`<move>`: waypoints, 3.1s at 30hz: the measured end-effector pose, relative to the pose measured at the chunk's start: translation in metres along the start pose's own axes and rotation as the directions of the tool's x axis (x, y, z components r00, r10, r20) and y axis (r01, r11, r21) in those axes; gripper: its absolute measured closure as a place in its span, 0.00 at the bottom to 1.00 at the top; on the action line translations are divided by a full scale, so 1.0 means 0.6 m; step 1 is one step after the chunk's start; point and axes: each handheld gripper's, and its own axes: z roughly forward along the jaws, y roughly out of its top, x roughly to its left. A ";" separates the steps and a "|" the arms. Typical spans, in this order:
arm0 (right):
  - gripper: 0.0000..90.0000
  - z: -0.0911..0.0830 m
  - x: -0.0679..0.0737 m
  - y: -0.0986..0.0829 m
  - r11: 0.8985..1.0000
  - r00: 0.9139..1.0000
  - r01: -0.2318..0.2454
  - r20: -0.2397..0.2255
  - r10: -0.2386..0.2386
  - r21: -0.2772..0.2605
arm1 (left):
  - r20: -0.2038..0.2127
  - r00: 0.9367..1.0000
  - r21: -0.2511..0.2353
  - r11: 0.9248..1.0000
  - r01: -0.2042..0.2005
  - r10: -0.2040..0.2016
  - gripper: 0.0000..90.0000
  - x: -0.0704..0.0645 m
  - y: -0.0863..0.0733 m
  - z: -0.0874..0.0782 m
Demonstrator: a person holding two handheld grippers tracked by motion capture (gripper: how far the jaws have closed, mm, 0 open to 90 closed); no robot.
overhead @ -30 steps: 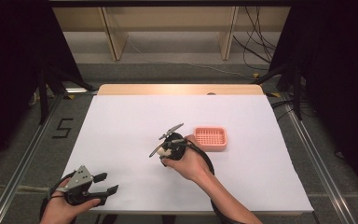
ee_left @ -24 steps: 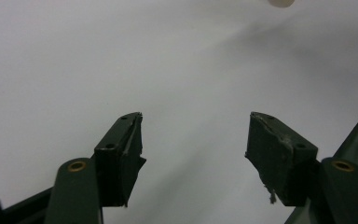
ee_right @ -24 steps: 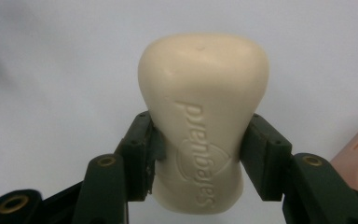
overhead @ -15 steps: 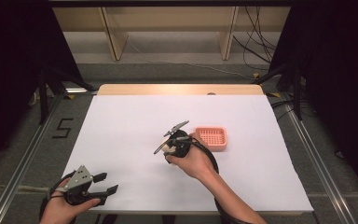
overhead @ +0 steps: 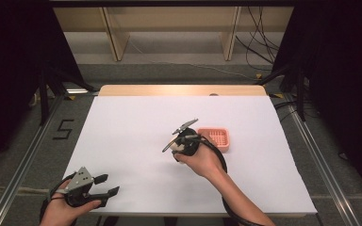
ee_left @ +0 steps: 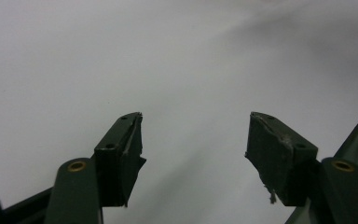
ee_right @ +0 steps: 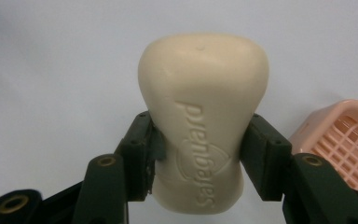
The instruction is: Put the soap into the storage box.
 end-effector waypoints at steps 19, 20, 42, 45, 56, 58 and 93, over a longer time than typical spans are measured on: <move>0.56 -0.032 -0.061 -0.011 0.989 0.994 0.109 -0.004 -0.109 0.097 | 0.002 1.000 -0.002 1.000 0.018 -0.018 0.39 -0.002 -0.001 0.002; 0.56 -0.032 -0.061 -0.011 0.989 0.994 0.109 -0.004 -0.109 0.097 | 0.002 1.000 -0.002 1.000 0.018 -0.018 0.39 -0.002 -0.001 0.002; 0.56 -0.049 -0.138 0.001 0.941 0.959 0.258 0.057 -0.276 0.218 | -0.012 0.999 -0.010 0.999 0.031 -0.031 0.39 -0.001 -0.005 -0.004; 0.56 -0.045 -0.147 0.001 0.946 0.964 0.228 0.080 -0.252 0.231 | -0.018 0.999 0.003 1.000 0.031 -0.031 0.39 0.000 -0.007 -0.007; 0.56 -0.027 -0.181 0.006 0.936 0.958 0.244 0.084 -0.273 0.255 | -0.027 0.999 -0.008 1.000 0.025 -0.026 0.39 0.001 -0.010 -0.011; 0.56 -0.021 -0.187 0.008 0.934 0.958 0.249 0.077 -0.276 0.255 | -0.028 0.999 -0.008 0.999 0.033 -0.033 0.39 0.001 -0.011 -0.012; 0.56 0.036 -0.224 -0.005 0.895 0.937 0.324 0.026 -0.348 0.308 | -0.023 0.999 -0.008 1.000 0.030 -0.030 0.39 0.002 -0.011 -0.012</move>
